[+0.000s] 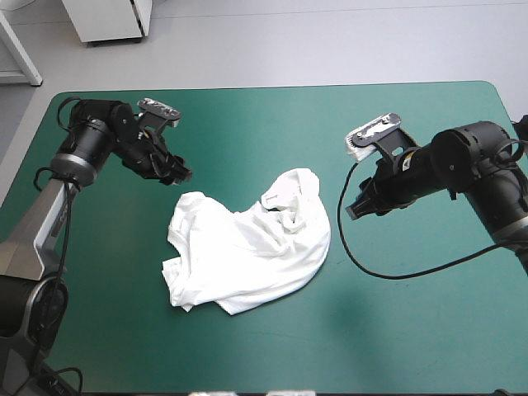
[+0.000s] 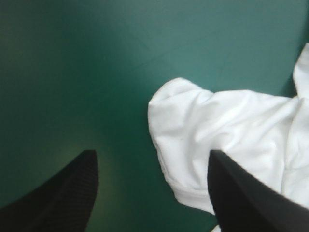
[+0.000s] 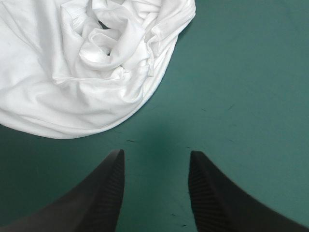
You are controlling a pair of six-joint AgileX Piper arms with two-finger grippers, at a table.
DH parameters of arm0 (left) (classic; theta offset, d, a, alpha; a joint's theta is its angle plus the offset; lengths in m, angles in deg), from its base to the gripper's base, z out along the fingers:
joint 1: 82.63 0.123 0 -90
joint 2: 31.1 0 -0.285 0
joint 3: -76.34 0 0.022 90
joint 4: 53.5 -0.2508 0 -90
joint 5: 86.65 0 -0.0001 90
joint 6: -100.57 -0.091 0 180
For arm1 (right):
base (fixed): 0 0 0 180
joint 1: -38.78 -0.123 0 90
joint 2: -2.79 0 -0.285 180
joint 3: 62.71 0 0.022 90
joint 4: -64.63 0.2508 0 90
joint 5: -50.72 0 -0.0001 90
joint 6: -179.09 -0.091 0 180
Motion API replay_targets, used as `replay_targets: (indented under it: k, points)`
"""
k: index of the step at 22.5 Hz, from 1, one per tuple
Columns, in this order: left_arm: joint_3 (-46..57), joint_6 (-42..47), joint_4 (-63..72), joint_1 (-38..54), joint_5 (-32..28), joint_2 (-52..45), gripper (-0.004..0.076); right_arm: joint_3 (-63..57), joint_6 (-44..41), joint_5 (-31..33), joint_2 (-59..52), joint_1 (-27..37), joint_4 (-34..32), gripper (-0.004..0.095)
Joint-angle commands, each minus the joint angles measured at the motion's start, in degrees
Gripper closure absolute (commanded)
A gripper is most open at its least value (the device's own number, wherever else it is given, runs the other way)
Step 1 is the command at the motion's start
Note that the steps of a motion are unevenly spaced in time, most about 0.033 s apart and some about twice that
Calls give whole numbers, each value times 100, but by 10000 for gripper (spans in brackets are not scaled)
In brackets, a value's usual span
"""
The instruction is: Fold the cloth
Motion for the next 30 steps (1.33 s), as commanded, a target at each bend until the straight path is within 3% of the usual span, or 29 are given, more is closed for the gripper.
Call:
replay_targets:
  k: [1, 8, 20, 25, 30]
  points:
    - [43, -221, 450, 272, -261, -175, 246, 151, 66, -184, -150, 2, 17, 461]
    - [44, -271, 431, 295, -513, 547, 246, 151, -7, -426, -138, 2, -501, 461]
    - [72, -148, 433, 4, -712, 1270, 275, 151, -72, -637, 71, 2, -527, 461]
    - [99, -116, 673, 4, -716, 1325, 409, 165, 21, -913, 562, 2, -558, 461]
    - [99, -162, 762, -33, -704, 1444, 648, 352, 27, -1036, 1146, 2, -708, 461]
